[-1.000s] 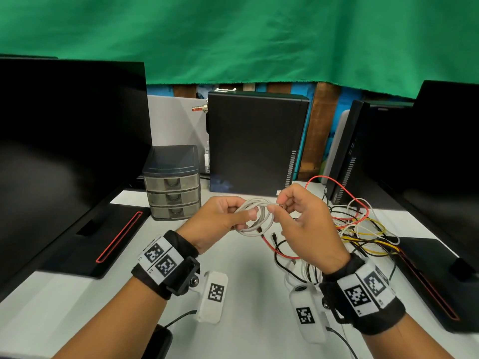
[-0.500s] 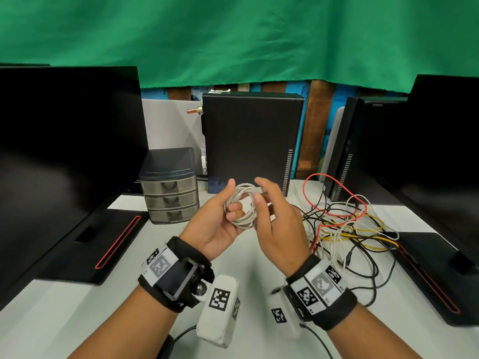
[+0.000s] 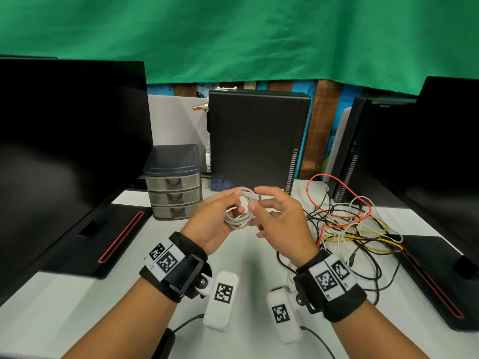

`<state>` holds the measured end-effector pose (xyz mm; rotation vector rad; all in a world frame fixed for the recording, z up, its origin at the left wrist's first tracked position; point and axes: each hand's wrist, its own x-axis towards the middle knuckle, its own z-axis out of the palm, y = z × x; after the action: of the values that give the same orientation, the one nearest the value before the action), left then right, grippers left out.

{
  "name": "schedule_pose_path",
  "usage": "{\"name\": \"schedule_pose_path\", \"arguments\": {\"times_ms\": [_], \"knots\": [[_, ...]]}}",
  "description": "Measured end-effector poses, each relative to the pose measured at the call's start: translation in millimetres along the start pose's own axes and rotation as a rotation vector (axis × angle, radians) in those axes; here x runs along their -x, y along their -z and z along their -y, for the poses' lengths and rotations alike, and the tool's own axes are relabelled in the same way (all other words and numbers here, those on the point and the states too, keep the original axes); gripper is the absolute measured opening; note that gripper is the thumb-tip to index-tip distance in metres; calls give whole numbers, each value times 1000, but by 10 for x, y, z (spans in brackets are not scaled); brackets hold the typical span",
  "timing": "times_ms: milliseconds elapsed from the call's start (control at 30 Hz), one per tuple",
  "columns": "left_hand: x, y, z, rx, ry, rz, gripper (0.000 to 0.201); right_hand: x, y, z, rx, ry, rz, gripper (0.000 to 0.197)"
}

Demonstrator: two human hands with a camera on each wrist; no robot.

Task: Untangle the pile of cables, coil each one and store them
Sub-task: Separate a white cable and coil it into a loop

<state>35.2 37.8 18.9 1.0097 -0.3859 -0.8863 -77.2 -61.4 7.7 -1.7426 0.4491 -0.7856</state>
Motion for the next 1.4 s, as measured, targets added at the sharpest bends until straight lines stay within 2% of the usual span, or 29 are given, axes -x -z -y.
{"name": "schedule_pose_path", "arguments": {"times_ms": [67, 133, 267, 333, 433, 533, 667, 800, 1033, 1267, 1400], "knots": [[-4, -3, -2, 89, 10, 32, 24, -9, -8, -11, -87, -49, 6, 28], [3, -25, -3, 164, 19, 60, 24, -10, -36, -29, -148, -55, -49, 26], [1, -31, 15, 163, -22, 37, 25, -24, -70, -51, -174, -45, -149, 20], [-6, -17, 17, 145, -40, 21, 27, -21, -56, -38, -160, -44, -121, 19], [-30, 15, 4, 177, -47, 12, 27, 10, -3, 14, -201, -59, -1, 14], [-17, 9, -32, 244, -30, 56, 28, 31, 65, 47, -306, -97, 119, 22], [15, -2, -58, 289, -2, 104, 28, 42, 88, 51, -394, -102, 115, 26], [32, -2, -55, 201, -21, 79, 24, 16, 106, 44, -286, -34, 7, 19], [61, -63, 22, -6, -95, 37, 26, -22, 126, 80, -24, 41, 54, 30], [58, -74, 58, -94, -136, -8, 17, -36, 115, 148, 78, 113, 135, 29], [53, -83, 75, -172, -147, -40, 18, -71, 113, 141, 85, 84, 119, 28]]}}
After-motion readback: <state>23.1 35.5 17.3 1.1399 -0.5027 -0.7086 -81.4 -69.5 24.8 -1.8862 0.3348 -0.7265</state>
